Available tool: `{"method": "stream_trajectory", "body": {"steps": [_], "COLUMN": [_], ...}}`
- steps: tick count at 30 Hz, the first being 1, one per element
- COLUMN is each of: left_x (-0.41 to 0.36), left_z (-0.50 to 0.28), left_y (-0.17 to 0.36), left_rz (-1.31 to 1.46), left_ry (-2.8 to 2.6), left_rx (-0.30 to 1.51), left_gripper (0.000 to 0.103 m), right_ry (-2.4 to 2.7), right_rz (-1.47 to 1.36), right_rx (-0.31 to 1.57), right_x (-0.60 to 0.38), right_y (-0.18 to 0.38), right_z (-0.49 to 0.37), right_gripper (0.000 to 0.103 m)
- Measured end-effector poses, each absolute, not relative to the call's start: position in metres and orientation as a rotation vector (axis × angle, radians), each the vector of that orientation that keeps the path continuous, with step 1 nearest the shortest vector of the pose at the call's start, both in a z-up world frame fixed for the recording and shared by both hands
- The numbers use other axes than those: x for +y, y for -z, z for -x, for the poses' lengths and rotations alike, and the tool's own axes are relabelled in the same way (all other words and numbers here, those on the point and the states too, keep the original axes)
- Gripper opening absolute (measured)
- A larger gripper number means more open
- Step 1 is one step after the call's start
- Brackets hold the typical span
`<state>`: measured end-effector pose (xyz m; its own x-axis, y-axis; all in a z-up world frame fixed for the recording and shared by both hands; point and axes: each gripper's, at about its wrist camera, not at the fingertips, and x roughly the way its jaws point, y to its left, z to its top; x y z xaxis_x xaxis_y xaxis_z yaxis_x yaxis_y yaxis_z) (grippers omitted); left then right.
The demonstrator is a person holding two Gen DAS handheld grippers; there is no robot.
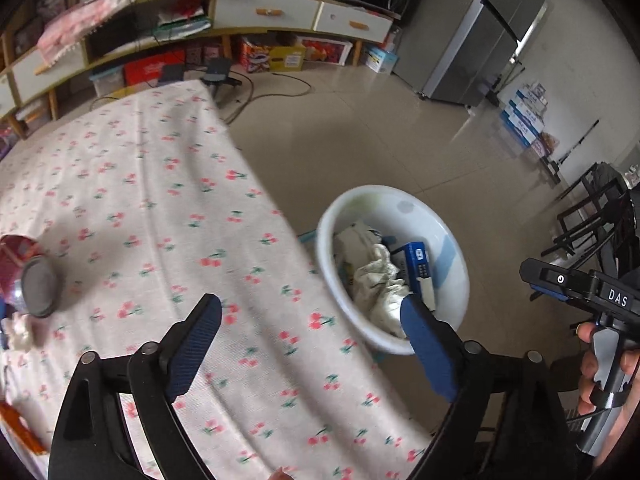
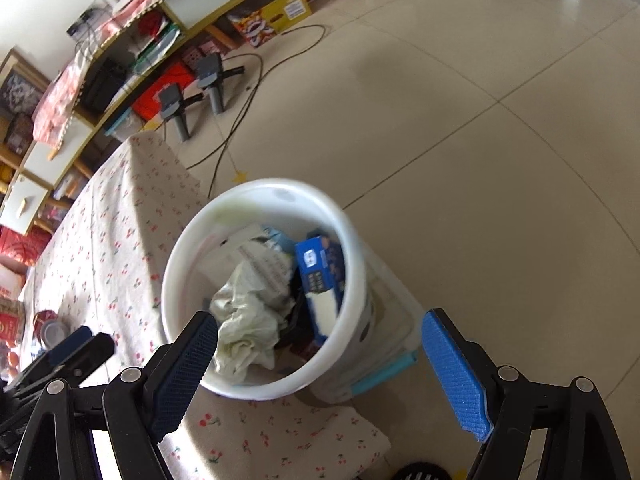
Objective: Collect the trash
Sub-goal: 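Move the left tool to the orange carrot-shaped toy and grasp it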
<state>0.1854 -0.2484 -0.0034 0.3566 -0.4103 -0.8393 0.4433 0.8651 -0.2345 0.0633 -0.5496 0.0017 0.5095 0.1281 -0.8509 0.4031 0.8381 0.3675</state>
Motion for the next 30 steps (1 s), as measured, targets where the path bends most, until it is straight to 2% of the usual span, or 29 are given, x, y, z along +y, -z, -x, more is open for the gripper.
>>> {"method": "stream_trajectory", "body": {"steps": [8, 19, 30], "left_x": [-0.169, -0.050, 0.053], "left_z": [-0.177, -0.168, -0.163], "left_y": [-0.014, -0.014, 0.000], "left_rz": [0.010, 0.044, 0.146], "left_ry": [0.471, 0.289, 0.098], "left_rx": [1.046, 1.057, 1.083], "left_gripper": [0.103, 0.103, 0.103], "right_ry": [0.108, -0.031, -0.125], "right_rz": [-0.507, -0.337, -0.194], "right_rx": [1.039, 1.073, 1.125], "right_x": [-0.497, -0.389, -0.299], "right_y": [-0.016, -0.021, -0.004], "right_z": [-0.075, -0.106, -0.136], "right_gripper": [0.089, 0.089, 0.090]}}
